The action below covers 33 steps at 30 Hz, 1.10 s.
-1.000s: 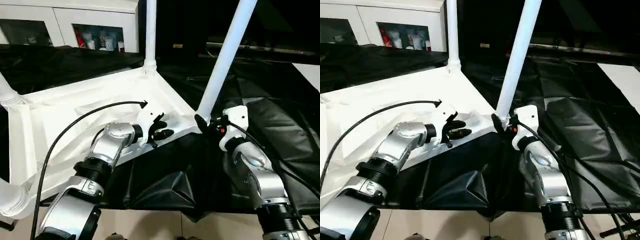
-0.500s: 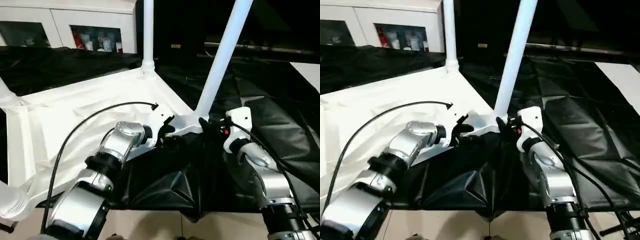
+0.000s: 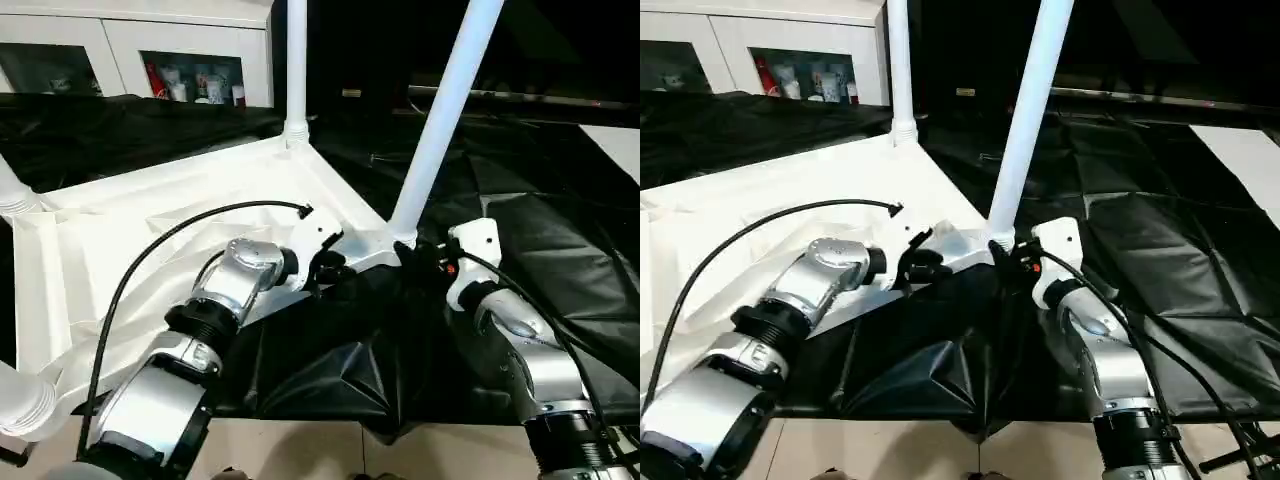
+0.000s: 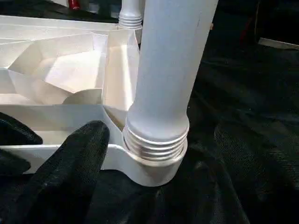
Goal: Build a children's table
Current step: Rotate leg to tighten
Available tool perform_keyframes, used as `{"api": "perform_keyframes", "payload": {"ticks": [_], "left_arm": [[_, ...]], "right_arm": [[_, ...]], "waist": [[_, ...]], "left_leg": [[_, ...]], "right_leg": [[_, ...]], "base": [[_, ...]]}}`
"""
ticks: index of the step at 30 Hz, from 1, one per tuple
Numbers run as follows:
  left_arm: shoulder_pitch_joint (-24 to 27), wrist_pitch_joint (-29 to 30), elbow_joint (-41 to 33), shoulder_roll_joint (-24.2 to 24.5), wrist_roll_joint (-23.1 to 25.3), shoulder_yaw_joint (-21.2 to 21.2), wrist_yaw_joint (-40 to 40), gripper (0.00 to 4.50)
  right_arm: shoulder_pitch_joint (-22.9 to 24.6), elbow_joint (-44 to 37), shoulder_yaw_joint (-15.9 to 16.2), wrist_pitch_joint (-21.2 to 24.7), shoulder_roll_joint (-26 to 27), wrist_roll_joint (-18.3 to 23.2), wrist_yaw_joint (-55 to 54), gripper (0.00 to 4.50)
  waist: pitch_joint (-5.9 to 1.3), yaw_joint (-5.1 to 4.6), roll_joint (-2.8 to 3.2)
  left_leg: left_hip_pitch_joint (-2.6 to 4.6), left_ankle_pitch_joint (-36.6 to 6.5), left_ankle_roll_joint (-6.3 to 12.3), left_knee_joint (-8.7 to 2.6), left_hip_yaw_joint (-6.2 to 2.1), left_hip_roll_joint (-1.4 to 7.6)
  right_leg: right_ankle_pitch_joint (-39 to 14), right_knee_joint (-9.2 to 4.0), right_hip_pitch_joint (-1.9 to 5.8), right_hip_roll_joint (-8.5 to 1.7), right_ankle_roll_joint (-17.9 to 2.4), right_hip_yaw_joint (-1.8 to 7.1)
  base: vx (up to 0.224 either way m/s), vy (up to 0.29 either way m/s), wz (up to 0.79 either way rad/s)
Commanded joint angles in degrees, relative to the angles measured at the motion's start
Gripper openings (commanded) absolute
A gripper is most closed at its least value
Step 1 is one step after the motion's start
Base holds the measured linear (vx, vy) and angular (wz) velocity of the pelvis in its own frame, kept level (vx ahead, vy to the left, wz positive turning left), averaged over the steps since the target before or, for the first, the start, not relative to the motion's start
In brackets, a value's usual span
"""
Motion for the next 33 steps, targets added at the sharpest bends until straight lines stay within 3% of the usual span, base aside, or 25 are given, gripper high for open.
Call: {"api": "perform_keyframes", "payload": {"ticks": [1, 4, 6, 9, 12, 15, 17, 20, 25, 30, 31, 33], "left_arm": [[0.1, 0.9, 1.6, 0.8, 1.2, -1.0, -0.9, 0.90], [0.2, 0.7, 0.9, 2.7, 1.8, -2.0, -3.5, 0.92], [0.6, 0.6, 0.3, 4.1, 2.2, -2.7, -6.0, 0.51], [1.3, 0.2, -0.9, 6.1, 3.0, -3.7, -8.1, 0.48], [3.5, -5.4, -4.5, 10.1, 3.4, -4.8, -12.4, 0.17], [6.1, -7.2, -9.4, 12.7, 2.6, -5.2, -15.8, 0.09], [9.0, -9.8, -13.8, 15.5, 2.5, -5.9, -17.9, 0.04], [11.1, -9.6, -17.4, 17.0, 1.3, -5.5, -19.5, 0.04], [13.3, -9.0, -21.5, 19.2, 0.8, -4.9, -20.6, 0.04], [14.1, -8.9, -23.2, 19.2, -0.6, -3.8, -20.6, 0.04], [14.1, -8.8, -23.6, 19.1, -1.2, -3.6, -21.3, 0.48], [14.1, -8.3, -24.2, 18.9, -1.8, -3.4, -21.7, 0.60]], "right_arm": [[-0.5, -0.7, 0.4, 0.4, -0.6, -0.6, 0.2, 4.03], [-1.0, 0.2, 0.3, -0.1, -0.9, -0.8, 0.5, 4.03], [-1.2, 0.4, 0.3, -0.3, -1.0, -0.9, 0.8, 4.03], [-1.3, 0.4, 0.3, -0.4, -1.1, -1.0, 1.1, 4.03], [-1.3, 0.3, 0.4, -0.6, -1.3, -0.9, 1.7, 4.03], [-1.3, 0.3, 0.6, -0.7, -1.4, -0.8, 2.1, 4.03], [-1.3, 0.4, 0.9, -0.7, -1.3, -0.7, 2.6, 4.03], [-1.4, 0.6, 1.1, -0.7, -1.0, -0.7, 3.3, 4.03], [-1.6, 1.0, 2.1, -0.2, -0.9, 0.1, 6.2, 4.03], [-1.0, 1.1, 3.4, 0.6, -2.4, 0.3, 9.8, 4.03], [-0.8, 1.3, 3.4, 0.6, -2.9, 0.2, 10.1, 4.03], [-0.7, 1.5, 3.3, 0.5, -3.2, 0.1, 10.3, 4.03]], "waist": [[-4.15, 0.25, 0.04], [-4.02, 0.20, -0.02], [-3.98, 0.19, -0.13], [-3.88, 0.16, -0.02], [-3.81, -0.07, -0.23], [-3.75, -0.21, 0.05], [-3.75, 0.00, 0.06], [-3.75, -0.20, -0.20], [-3.89, -0.12, -0.04], [-3.87, -0.08, 0.03], [-3.88, -0.07, 0.10], [-3.89, -0.05, 0.07]], "left_leg": [[-0.14, -9.3, 3.60, -3.94, 0.03, 0.72], [-0.06, -9.9, 3.37, -4.01, 0.03, 0.69], [0.03, -10.3, 3.19, -4.08, 0.05, 0.67], [0.08, -11.0, 2.83, -4.17, -0.04, 0.78], [-0.04, -11.4, 2.47, -4.39, -0.17, 0.80], [0.44, -11.7, 1.88, -4.44, 0.00, 1.02], [0.39, -12.0, 1.56, -4.64, -0.20, 1.22], [0.44, -11.8, 1.08, -4.73, -0.02, 1.31], [0.46, -10.5, 1.24, -4.59, 0.14, 1.20], [0.41, -10.3, 1.39, -4.53, 0.18, 1.17], [0.40, -10.3, 1.36, -4.53, 0.18, 1.14], [0.49, -10.4, 1.34, -4.50, 0.20, 1.10]], "right_leg": [[-16.4, -4.51, 4.49, -3.05, -8.1, 2.71], [-18.3, -4.72, 4.41, -3.06, -7.4, 2.68], [-19.7, -4.88, 4.37, -3.09, -6.9, 2.69], [-21.0, -4.97, 4.32, -3.18, -6.6, 2.67], [-23.3, -5.16, 4.30, -3.30, -5.3, 2.70], [-23.1, -5.09, 3.82, -3.23, -5.7, 2.88], [-22.6, -4.68, 3.93, -3.38, -5.9, 2.91], [-20.0, -4.35, 3.83, -3.18, -6.9, 3.10], [-15.7, -3.67, 4.01, -3.17, -8.5, 3.31], [-15.0, -3.58, 4.19, -3.13, -8.8, 3.34], [-15.2, -3.64, 4.22, -3.12, -8.8, 3.34], [-15.9, -3.77, 4.15, -3.10, -8.5, 3.33]], "base": [[0.000, 0.000, 0.00], [0.000, 0.000, 0.00], [0.000, 0.000, 0.00], [0.000, 0.000, 0.00], [0.000, 0.000, 0.00], [0.000, 0.000, 0.00], [0.000, 0.000, 0.00], [0.000, 0.000, 0.00], [0.000, 0.000, 0.00], [0.000, 0.000, 0.00], [0.000, 0.000, 0.00], [0.000, 0.000, 0.00]]}}
